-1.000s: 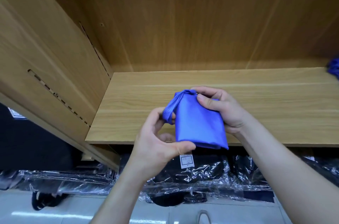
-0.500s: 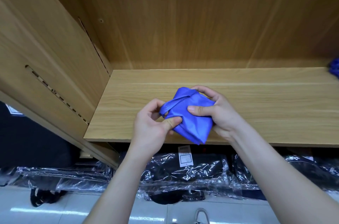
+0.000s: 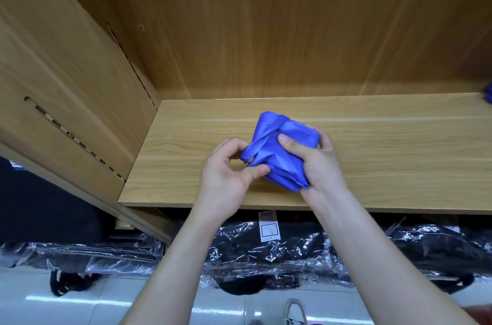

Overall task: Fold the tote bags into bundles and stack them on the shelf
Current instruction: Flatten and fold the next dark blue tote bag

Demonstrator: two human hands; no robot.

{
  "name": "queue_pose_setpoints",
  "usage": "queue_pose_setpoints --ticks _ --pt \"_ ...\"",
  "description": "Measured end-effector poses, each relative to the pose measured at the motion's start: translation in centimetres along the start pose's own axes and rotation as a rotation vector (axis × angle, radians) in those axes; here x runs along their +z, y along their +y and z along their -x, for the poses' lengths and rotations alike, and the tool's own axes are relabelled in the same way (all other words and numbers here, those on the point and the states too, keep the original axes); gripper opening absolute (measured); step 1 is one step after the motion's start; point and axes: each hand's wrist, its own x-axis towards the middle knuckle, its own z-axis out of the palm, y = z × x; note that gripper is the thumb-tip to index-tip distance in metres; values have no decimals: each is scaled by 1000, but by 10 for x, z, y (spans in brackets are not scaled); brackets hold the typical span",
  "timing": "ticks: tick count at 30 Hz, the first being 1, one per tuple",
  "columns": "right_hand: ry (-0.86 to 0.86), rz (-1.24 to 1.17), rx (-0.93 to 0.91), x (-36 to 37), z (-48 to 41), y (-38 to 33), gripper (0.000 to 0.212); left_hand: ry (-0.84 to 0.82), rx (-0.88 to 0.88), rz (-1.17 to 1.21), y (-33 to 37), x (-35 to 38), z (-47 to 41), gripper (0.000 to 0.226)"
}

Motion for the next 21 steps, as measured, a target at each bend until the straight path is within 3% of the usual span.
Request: queue_pose_setpoints --ticks 3,5,8,14,17,21 --pt "-217 125 121 0 13 1 63 43 -76 128 0 1 -8 33" --pt "-269 237 132 0 16 -1 66 55 -113 166 0 3 -13 32" --pt "-98 129 48 6 9 0 61 123 -188 263 -1 19 -15 27" --pt "149 -138 84 11 -13 0 49 187 -411 606 -13 52 -8 11" --pt "191 -73 28 12 -16 9 55 242 -479 555 -20 59 -1 8" --pt "126 116 -106 8 -18 23 54 255 -440 437 -19 59 7 5"
